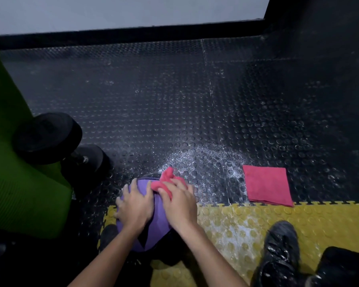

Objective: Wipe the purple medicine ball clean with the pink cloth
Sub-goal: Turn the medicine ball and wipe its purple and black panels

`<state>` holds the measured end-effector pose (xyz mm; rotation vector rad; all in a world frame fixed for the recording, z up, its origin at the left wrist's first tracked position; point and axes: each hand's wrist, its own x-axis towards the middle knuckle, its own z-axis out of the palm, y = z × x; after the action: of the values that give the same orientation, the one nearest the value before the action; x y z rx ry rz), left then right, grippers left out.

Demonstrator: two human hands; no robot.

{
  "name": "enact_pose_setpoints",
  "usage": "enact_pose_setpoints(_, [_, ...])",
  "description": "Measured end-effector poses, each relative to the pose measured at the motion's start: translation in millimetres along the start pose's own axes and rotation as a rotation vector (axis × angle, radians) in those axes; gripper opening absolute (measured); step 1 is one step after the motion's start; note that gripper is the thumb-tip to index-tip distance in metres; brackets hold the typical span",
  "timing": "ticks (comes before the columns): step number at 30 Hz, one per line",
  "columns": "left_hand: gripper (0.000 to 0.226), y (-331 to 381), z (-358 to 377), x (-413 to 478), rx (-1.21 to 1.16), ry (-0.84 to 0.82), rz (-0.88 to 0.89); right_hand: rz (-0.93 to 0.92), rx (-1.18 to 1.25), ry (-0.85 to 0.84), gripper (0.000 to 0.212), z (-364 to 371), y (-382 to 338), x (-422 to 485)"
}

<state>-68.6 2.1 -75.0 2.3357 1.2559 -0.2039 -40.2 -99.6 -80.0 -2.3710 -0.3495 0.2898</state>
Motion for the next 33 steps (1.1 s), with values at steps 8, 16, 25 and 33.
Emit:
enact_pose_setpoints(8, [0.064,2.8,1.4,-6.0,0.001,-0.007,0.041,0.640,0.345,-0.006,0.034,-0.7,63.6,-5.3])
enact_pose_setpoints(16, [0.061,-6.2,-5.6,8.6,-0.069,0.002,0.008,0.101,0.086,0.194,0.057,11.3,10.4,-19.3])
enact_pose_setpoints(25, [0.065,17.0,13.3,-24.9,0.128,0.015,0.158,0.555,0.367,0.101,0.031,-13.9,61.3,1.4])
enact_pose_setpoints(33, [0.084,20.4,19.6,-22.8,0.320,-0.022,0.615,0.733,0.457,0.213,0.035,-26.6,99.2,-4.8])
